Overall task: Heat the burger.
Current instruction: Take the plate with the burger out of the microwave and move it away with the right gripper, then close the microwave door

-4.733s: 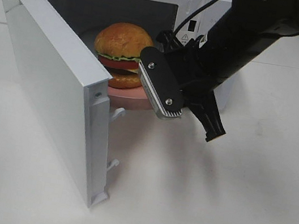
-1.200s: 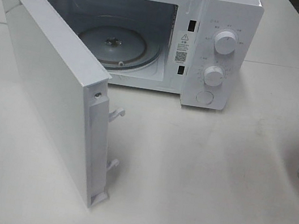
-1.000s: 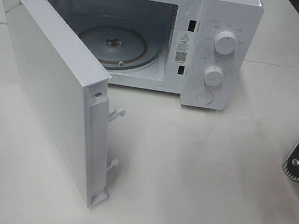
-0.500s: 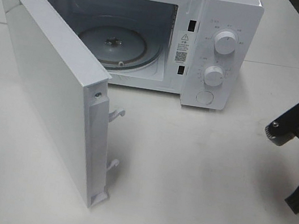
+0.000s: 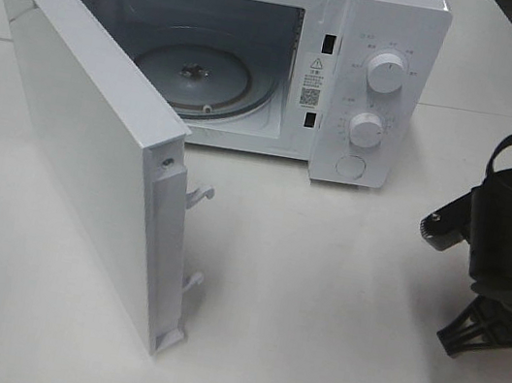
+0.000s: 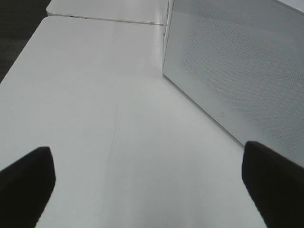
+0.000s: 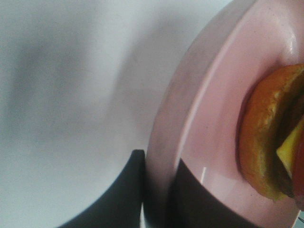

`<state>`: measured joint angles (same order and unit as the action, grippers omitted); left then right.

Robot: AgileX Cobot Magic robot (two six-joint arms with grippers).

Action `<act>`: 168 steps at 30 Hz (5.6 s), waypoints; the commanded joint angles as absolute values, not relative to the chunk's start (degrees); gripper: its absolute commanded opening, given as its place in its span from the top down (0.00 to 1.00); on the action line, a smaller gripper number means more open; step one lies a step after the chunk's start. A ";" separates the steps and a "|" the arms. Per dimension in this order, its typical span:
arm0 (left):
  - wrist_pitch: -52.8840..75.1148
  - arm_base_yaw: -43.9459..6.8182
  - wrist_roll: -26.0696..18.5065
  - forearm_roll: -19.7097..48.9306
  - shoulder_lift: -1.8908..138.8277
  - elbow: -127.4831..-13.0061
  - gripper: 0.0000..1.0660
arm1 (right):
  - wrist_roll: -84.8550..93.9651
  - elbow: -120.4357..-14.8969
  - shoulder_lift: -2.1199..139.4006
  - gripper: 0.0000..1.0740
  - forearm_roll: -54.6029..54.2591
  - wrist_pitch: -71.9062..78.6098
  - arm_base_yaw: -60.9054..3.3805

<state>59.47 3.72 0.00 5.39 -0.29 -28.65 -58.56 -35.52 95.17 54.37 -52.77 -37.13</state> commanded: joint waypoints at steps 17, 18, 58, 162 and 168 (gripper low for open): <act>59.07 3.72 0.00 5.67 -1.55 -28.53 0.06 | -71.85 -35.75 106.46 0.98 62.40 -54.03 -37.01; 59.07 3.72 0.00 5.67 -1.55 -28.53 0.06 | -72.31 -35.75 107.37 0.98 61.76 -53.63 -37.01; 59.07 3.72 0.00 5.67 -1.55 -28.53 0.06 | -46.24 -37.99 86.00 0.41 40.85 -45.26 -37.07; 59.07 3.72 0.00 5.67 -1.55 -28.53 0.06 | -6.42 -29.39 -1.83 0.29 6.25 -59.42 -5.39; 59.07 3.72 0.00 5.67 -1.55 -28.53 0.06 | -6.42 -29.39 -1.83 0.29 6.25 -59.42 -5.39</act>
<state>59.47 3.72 0.00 5.39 -0.29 -28.65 -7.22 -29.56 -0.34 6.19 -59.76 -5.79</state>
